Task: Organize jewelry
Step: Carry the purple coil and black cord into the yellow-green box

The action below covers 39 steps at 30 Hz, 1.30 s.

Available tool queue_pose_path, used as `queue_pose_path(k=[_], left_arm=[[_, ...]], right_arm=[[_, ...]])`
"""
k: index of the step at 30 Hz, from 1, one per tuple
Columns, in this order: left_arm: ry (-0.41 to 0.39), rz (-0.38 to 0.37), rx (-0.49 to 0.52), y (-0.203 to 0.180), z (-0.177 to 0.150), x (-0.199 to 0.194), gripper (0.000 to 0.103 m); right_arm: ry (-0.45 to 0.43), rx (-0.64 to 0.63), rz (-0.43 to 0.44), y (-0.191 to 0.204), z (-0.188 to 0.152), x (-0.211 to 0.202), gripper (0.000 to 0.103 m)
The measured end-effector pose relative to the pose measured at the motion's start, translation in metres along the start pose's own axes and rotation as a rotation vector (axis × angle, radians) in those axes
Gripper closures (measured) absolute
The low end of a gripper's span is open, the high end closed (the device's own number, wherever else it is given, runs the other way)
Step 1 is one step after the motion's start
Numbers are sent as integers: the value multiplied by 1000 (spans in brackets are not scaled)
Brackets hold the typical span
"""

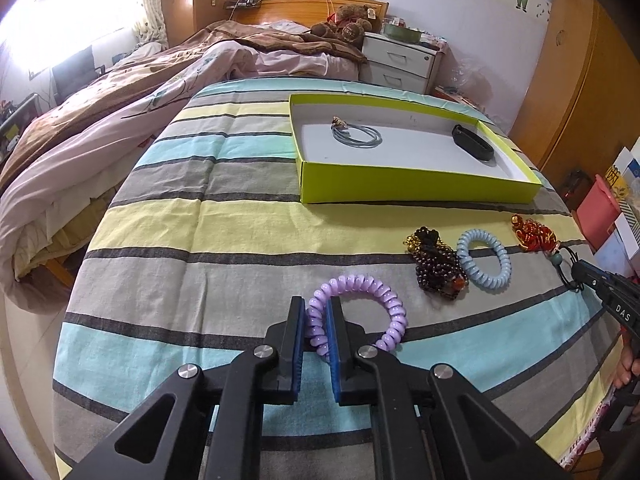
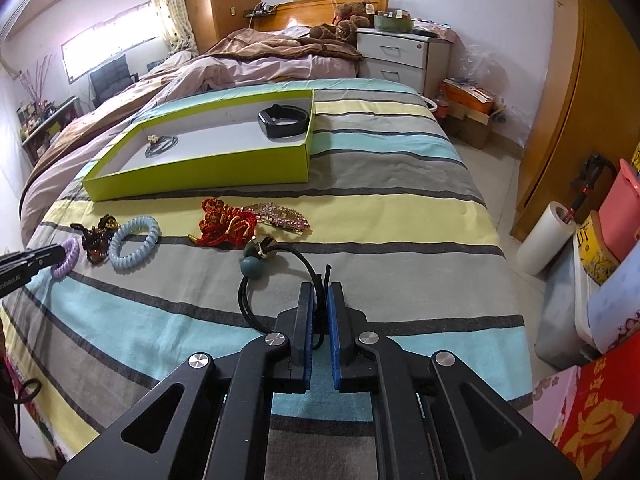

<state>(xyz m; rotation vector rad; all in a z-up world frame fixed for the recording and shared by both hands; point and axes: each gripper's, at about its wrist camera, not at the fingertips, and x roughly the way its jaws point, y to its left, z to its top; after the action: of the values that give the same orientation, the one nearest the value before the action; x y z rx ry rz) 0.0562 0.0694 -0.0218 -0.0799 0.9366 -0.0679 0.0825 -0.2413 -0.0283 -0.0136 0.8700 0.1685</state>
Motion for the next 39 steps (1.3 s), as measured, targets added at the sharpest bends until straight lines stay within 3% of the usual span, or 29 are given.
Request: queue_pose_path(k=[27,39], left_arm=[[-79,-86,-33,1,11,-37,94],[-106,-104,-23,-4,45,-35,94]], right_arm=[[-160,29,60,7,19,-49,96],[-179,11,109,19,52,-44,96]])
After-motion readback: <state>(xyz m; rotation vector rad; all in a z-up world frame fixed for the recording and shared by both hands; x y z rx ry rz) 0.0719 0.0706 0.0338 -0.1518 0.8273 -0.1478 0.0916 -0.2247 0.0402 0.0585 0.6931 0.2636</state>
